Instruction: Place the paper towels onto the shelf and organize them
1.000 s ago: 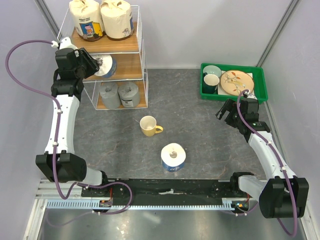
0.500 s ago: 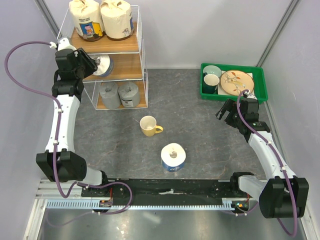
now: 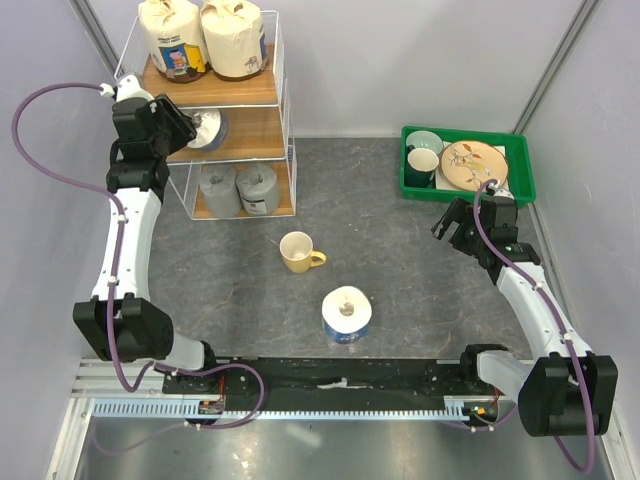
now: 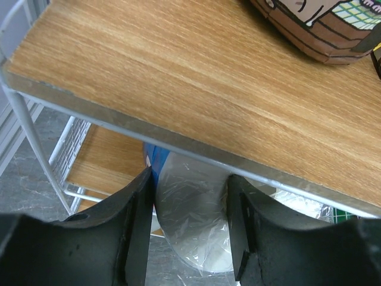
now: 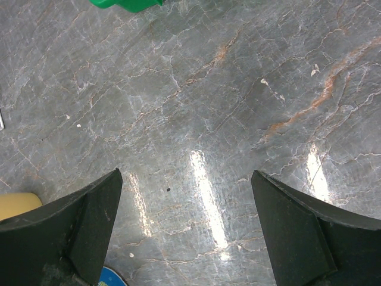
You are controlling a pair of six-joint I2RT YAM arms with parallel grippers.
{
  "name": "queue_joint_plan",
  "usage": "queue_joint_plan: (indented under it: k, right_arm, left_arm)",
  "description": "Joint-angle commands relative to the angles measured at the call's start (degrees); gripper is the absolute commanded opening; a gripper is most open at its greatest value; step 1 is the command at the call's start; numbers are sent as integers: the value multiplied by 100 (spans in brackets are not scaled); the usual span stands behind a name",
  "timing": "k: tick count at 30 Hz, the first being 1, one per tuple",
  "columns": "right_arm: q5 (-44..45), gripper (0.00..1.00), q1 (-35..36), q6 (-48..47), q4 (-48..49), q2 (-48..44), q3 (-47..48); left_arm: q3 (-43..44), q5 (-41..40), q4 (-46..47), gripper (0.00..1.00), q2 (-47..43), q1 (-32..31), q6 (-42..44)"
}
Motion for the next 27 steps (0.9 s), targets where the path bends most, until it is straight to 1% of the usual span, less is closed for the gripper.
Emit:
queue_joint_plan:
  k: [1,12,22,27]
  right_arm:
    - [48,98,-21,-52,-43,-92,94]
    - [31,98,-21,-52,-35,-74,94]
    - [-5,98,-29,-61,-35,-109,68]
    - [-22,98,-21,-52,-43,-118,77]
  left_arm:
    - [-79,7,219,54,104,30,-134]
    - [-202,33,228,65,61,30,-108]
    - [-448,25,307,67,-124,39,-143]
    - [-431,-2,316,68,-229,65,-161]
